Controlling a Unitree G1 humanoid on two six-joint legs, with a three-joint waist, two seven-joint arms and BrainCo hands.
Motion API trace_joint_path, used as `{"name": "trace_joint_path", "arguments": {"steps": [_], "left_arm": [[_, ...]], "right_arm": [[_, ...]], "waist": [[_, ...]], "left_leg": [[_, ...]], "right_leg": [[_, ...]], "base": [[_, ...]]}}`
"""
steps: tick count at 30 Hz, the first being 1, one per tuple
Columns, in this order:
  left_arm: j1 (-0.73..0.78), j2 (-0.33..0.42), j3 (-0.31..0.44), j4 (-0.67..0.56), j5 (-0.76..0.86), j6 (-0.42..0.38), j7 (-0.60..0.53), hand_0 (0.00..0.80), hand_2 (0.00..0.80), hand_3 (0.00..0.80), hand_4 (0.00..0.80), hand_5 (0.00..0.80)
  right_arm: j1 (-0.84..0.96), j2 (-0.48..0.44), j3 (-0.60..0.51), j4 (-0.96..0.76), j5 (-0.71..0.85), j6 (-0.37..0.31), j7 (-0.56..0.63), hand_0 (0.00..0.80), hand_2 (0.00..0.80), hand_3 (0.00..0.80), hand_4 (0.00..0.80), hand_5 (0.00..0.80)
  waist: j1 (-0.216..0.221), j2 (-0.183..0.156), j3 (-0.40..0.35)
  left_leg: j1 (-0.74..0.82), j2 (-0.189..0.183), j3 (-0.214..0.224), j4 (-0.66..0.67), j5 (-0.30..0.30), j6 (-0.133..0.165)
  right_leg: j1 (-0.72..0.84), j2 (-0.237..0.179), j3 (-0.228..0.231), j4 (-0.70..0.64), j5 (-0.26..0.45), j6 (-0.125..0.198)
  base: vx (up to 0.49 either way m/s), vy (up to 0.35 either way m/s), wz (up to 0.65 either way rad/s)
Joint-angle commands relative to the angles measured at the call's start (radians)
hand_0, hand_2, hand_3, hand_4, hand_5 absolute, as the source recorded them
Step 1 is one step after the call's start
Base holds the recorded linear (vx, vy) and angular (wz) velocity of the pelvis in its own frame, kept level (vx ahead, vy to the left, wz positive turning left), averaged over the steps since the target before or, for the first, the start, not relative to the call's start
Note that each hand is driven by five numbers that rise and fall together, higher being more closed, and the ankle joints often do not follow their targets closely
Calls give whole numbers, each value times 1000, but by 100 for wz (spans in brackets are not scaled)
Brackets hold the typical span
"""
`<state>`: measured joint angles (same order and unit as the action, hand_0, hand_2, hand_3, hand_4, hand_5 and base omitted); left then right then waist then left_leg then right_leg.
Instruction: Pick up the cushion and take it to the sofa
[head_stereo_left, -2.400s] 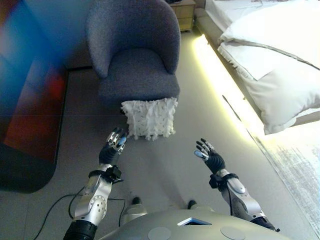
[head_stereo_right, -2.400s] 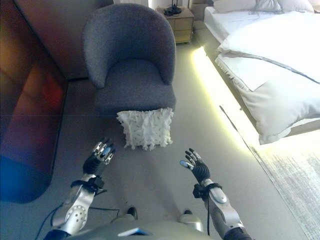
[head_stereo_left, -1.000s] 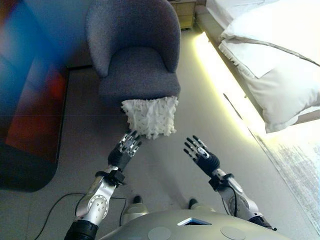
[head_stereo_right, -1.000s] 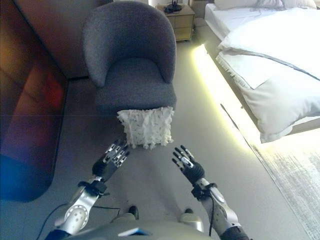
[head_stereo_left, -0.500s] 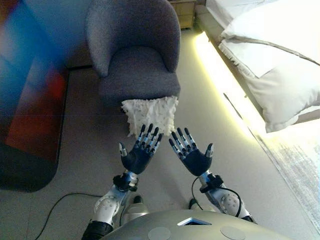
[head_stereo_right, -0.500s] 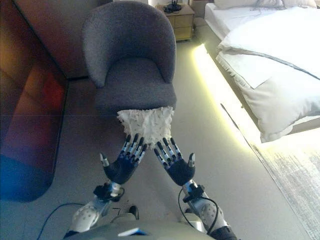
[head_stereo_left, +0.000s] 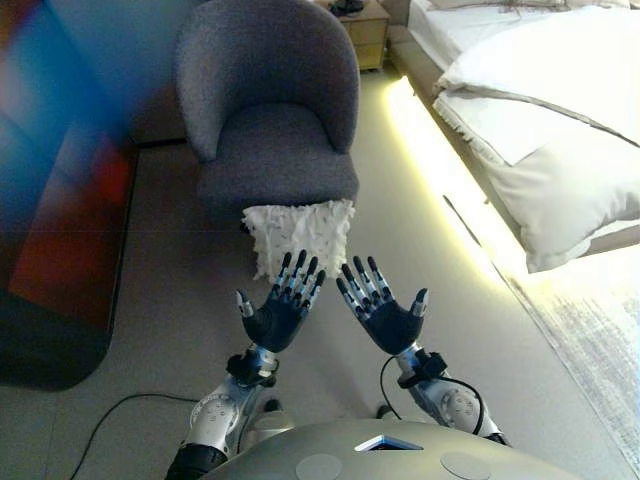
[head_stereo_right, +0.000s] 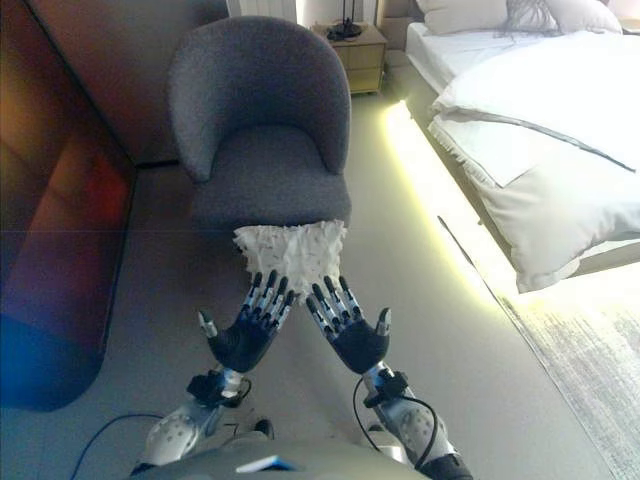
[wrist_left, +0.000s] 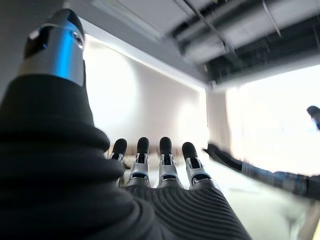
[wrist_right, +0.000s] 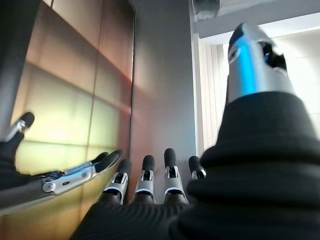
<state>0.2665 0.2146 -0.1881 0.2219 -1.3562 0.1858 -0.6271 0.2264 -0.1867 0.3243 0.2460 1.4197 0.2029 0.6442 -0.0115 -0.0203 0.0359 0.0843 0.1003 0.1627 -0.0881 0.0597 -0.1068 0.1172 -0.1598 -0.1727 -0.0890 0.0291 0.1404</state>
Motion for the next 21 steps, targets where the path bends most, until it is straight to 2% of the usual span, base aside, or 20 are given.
{"name": "trace_joint_path", "arguments": {"steps": [1,5,7,8,9,11,17,21], "left_arm": [[-56,81,10,-38,198,-206,197,0,0,0,0,0],[-76,135,25,-68,493,-295,404,0,0,0,0,0],[-88,172,14,-77,713,-334,541,0,0,0,0,0],[-94,189,8,-79,797,-349,602,0,0,0,0,0],[-105,217,2,-93,919,-354,705,0,0,0,0,0],[-119,241,16,-106,882,-337,734,0,0,0,0,0],[-127,198,33,-35,852,-389,734,0,0,0,0,0],[-88,183,58,-18,842,-411,692,0,0,0,0,0]], "right_arm": [[-24,-21,5,-56,-197,-163,-127,0,0,0,0,0],[-42,-81,5,-70,-533,-289,-326,0,0,0,0,0],[-63,-132,21,-69,-892,-376,-546,0,0,0,0,0],[-74,-158,29,-69,-1006,-390,-634,0,0,0,0,0],[-93,-198,38,-90,-1130,-371,-745,0,0,0,0,0],[-107,-233,37,-122,-1131,-336,-791,0,0,0,0,0],[-119,-185,8,-32,-1004,-374,-757,0,0,0,0,0],[-83,-154,-31,-37,-917,-383,-705,0,0,0,0,0]], "waist": [[4,1,25],[7,-4,27],[8,-6,31],[8,-6,34],[8,-6,38],[7,-8,43],[14,-14,50],[4,-24,51]], "left_leg": [[10,-71,51,1,-85,88],[4,-75,38,1,-78,88],[0,-77,33,1,-74,87],[0,-77,30,1,-73,87],[-2,-77,27,1,-72,88],[-2,-79,24,1,-72,91],[14,-79,24,1,-78,94],[18,-77,62,57,-102,95]], "right_leg": [[-39,59,-23,2,6,-27],[-43,60,-24,2,8,-28],[-45,60,-23,2,10,-27],[-45,60,-22,2,10,-28],[-45,60,-21,2,11,-27],[-45,62,-17,2,10,-27],[-29,56,-22,5,8,-28],[-21,45,-19,24,2,-32]], "base": [[0,0,0],[0,0,0],[0,0,0],[0,0,0],[0,0,0],[0,0,0],[12,-3,0],[51,18,0]]}}
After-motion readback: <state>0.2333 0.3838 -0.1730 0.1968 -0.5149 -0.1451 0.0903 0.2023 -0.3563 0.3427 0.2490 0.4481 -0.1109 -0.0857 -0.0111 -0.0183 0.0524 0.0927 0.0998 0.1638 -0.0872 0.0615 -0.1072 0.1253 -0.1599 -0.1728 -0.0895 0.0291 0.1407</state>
